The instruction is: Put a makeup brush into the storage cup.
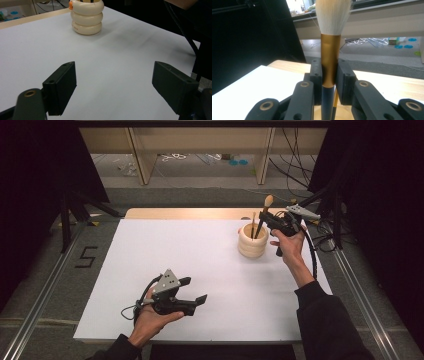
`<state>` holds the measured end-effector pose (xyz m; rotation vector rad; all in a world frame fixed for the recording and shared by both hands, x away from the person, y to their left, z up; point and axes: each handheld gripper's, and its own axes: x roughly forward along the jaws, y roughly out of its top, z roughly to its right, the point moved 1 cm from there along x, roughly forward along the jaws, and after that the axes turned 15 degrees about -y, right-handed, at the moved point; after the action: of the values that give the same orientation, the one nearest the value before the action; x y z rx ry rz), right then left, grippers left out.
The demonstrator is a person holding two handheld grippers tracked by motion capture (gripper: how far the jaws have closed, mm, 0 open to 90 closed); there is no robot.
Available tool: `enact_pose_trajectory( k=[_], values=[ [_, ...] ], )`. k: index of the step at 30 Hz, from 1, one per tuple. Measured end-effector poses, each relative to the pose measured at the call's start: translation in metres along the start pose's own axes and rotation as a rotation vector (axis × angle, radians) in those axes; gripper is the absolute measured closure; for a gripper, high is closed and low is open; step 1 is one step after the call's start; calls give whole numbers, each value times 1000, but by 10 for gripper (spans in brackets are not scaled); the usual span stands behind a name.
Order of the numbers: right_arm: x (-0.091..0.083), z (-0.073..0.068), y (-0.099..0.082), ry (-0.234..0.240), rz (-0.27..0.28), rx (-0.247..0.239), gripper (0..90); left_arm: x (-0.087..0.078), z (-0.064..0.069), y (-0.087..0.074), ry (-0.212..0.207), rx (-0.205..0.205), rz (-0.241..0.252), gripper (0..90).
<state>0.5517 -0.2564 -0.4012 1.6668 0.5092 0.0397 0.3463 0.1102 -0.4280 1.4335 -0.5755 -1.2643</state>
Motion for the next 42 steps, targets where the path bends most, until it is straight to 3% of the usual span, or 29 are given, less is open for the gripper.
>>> enact_pose_trajectory(
  k=[2,11,12,13,14,16,17,39,40,42],
  values=[
    [1,0,-2,11,14,-3,773,0,0,0,0,-3,1,196],
    [2,-2,-5,-2,-16,-12,773,0,0,0,1,-3,2,196],
    [3,-2,-7,8,-7,-14,773,0,-3,1,-12,36,-4,196],
    [2,-3,-7,6,-28,-12,773,0,-3,1,-12,37,-4,196],
    [2,-3,-8,4,-30,-10,773,0,-3,1,-12,37,-4,196],
    [4,-3,-9,8,-11,-4,772,-1,0,0,1,0,0,196],
    [3,-2,-11,2,-34,-11,772,-1,0,0,1,4,-1,196],
    [6,-1,-22,-11,-71,-24,769,-2,-1,1,5,4,1,196],
    [5,-1,-22,-14,-76,-22,764,-2,-1,1,5,4,1,196],
    [7,-1,-23,-26,-71,-11,627,-2,-1,1,6,3,2,196]
  ],
)
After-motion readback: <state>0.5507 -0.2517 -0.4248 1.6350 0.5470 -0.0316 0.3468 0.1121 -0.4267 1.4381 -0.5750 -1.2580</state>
